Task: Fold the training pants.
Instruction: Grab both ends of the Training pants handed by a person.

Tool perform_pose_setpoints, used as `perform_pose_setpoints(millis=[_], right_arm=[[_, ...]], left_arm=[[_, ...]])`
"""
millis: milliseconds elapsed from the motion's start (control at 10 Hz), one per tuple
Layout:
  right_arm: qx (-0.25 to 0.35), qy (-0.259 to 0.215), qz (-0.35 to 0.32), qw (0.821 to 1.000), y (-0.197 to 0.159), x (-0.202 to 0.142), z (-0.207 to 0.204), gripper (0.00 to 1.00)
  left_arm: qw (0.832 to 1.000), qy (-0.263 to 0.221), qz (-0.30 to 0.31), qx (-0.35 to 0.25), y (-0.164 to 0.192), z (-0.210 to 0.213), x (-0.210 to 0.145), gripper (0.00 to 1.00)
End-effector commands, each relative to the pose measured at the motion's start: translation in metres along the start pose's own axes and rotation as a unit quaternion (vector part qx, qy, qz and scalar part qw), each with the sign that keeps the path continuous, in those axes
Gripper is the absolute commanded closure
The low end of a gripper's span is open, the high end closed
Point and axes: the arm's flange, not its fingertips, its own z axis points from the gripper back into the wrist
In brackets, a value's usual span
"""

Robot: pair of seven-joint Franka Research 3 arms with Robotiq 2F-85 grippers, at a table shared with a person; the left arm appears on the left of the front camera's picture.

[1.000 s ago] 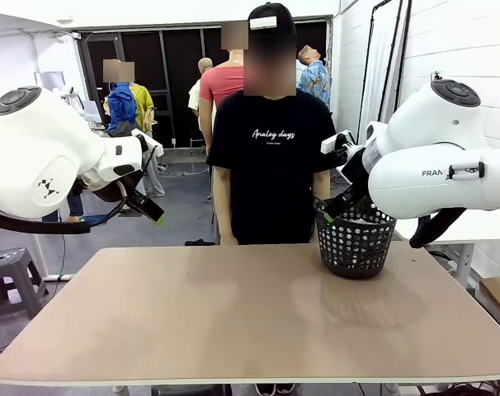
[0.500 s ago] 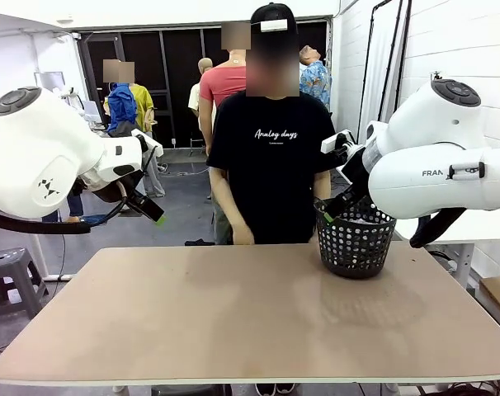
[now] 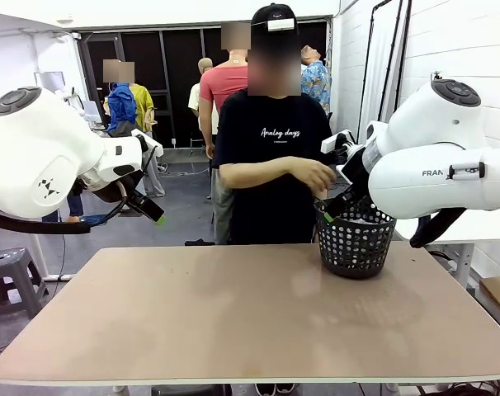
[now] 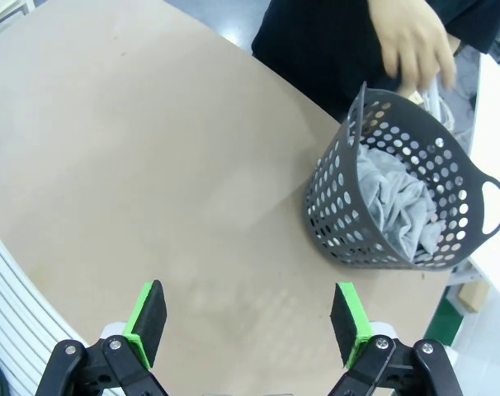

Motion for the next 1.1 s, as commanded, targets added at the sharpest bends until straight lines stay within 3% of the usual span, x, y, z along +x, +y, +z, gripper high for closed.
perform_pose_setpoints(millis=[0, 1000], right_arm=[[0.001, 0.001, 0.0, 1.0, 0.0, -0.0002, -0.001, 0.0], [0.001, 0.001, 0.0, 1.0, 0.0, -0.0002, -0.001, 0.0]], left_arm=[[1.0, 0.0, 0.0, 0.0, -0.0004, -0.0001, 0.0001, 0.0], [1.0, 0.0, 0.0, 0.0, -0.0004, -0.0001, 0.0001, 0.0]])
